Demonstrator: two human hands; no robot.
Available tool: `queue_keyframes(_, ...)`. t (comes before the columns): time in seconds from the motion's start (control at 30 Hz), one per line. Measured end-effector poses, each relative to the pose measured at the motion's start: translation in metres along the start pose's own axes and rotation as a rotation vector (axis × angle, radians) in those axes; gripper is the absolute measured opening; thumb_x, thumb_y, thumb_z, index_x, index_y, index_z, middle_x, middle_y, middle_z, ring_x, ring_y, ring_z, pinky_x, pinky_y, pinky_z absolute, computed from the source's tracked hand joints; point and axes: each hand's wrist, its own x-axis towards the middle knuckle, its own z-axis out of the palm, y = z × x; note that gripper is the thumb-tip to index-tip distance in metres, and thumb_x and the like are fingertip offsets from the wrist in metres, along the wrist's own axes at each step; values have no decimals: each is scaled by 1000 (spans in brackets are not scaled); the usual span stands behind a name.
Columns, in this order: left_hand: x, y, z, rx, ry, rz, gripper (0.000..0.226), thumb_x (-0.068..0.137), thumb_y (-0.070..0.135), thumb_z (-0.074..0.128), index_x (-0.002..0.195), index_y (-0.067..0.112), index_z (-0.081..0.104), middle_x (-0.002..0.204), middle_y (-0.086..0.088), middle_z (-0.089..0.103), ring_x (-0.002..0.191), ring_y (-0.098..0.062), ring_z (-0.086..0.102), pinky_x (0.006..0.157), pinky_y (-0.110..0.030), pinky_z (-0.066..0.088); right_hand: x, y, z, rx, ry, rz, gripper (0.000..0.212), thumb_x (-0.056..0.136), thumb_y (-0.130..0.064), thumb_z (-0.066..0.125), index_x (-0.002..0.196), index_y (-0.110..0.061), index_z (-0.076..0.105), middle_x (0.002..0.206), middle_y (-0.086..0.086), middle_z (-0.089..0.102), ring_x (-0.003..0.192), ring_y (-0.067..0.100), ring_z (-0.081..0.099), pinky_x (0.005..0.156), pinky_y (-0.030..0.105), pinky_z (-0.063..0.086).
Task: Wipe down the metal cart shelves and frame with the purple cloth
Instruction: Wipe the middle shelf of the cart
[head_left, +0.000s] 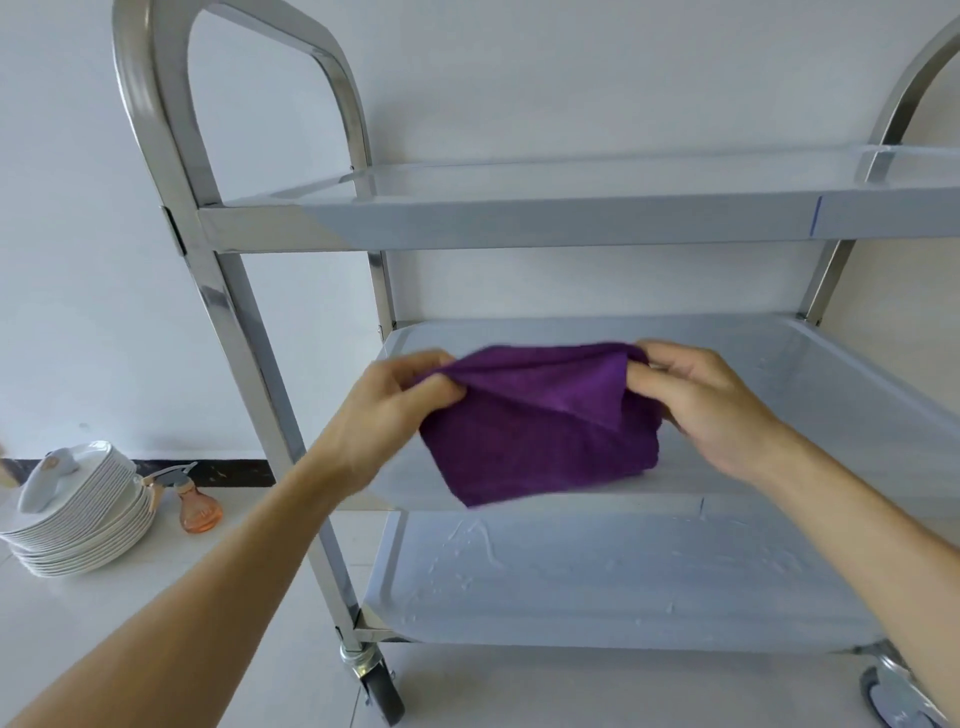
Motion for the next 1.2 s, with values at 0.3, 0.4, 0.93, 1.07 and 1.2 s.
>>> queue_keyframes(0.3,64,-18,17,410,382,-196,35,92,32,68,125,24,58,114,6,60,92,-12,58,63,-18,40,43,29,-15,-888,224,352,48,91,-28,62,135,-17,48,130,10,59,117,29,56,96,39,47)
queue_keyframes(0.4,41,-38,18,636,249,-134,18,95,28,62,112,27,67,116,6,61,89,-10,61,73,-19,41,27,26,4,-826,157,38,41,93,-42,59,132,-28,55,135,-1,57,125,20,52,106,40,42)
queue_keyframes(0.93,-15,-81,-3,1096,60,-162,34,104,41,34,133,32,49,139,8,46,124,-17,42,104,-35,33,46,64,81,-1121,-318,288,78,80,-86,4,151,-53,-2,166,-7,-10,151,25,-18,115,62,-14)
queue_keyframes(1.07,-12,-85,-5,1164,76,-94,35,104,41,31,130,30,51,132,6,51,116,-17,47,100,-34,36,54,68,81,-1134,-296,258,78,80,-85,4,151,-53,5,167,-7,-5,152,25,-13,116,63,-11)
queue_keyframes(1.2,13,-81,-16,1220,70,-123,38,103,44,36,133,26,53,141,3,49,126,-20,44,104,-36,32,58,72,86,-1157,-301,265,79,79,-85,5,151,-53,6,167,-6,-5,152,28,-14,115,65,-10)
